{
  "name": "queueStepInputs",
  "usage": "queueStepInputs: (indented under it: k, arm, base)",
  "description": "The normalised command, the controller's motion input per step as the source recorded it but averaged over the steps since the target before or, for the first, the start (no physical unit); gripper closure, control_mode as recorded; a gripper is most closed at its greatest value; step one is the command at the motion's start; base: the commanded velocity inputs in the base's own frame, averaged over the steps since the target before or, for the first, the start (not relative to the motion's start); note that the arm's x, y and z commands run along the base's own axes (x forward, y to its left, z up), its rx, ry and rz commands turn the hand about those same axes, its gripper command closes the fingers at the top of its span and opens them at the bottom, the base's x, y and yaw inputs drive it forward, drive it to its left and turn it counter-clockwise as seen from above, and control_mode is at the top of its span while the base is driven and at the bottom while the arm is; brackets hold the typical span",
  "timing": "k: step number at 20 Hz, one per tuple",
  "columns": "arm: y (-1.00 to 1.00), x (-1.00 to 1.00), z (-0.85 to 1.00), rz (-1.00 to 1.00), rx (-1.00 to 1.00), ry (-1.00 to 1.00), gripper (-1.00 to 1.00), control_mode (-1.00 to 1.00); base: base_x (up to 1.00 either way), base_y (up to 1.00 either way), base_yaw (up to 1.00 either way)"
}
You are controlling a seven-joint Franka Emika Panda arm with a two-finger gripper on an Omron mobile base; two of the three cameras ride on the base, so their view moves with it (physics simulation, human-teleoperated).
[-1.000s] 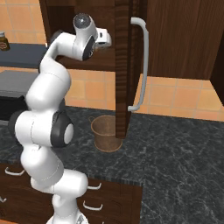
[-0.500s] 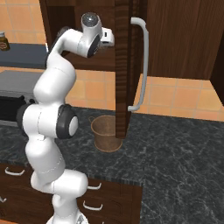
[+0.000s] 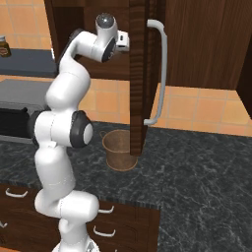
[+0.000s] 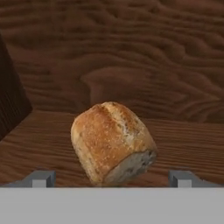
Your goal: Open the cabinet, pick up the bread from the cabinet and place it in the basket. Then move the basket to the dining counter.
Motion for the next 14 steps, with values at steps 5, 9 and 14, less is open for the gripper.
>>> queueStepInputs:
  k: [5, 9, 14]
  arm:
    - [0.0, 0.4, -0.01, 0.0, 0.0, 0.06, -1.0, -1.0]
    - [0.0, 0.3, 0.0, 0.01, 0.0, 0.04, -1.0, -1.0]
    - [0.0, 0.35, -0.09, 0.0, 0.0, 0.05, -1.0, -1.0]
  base:
    - [0.0, 0.0, 0.0]
    - [0.0, 0.0, 0.0]
    - [0.0, 0.0, 0.0]
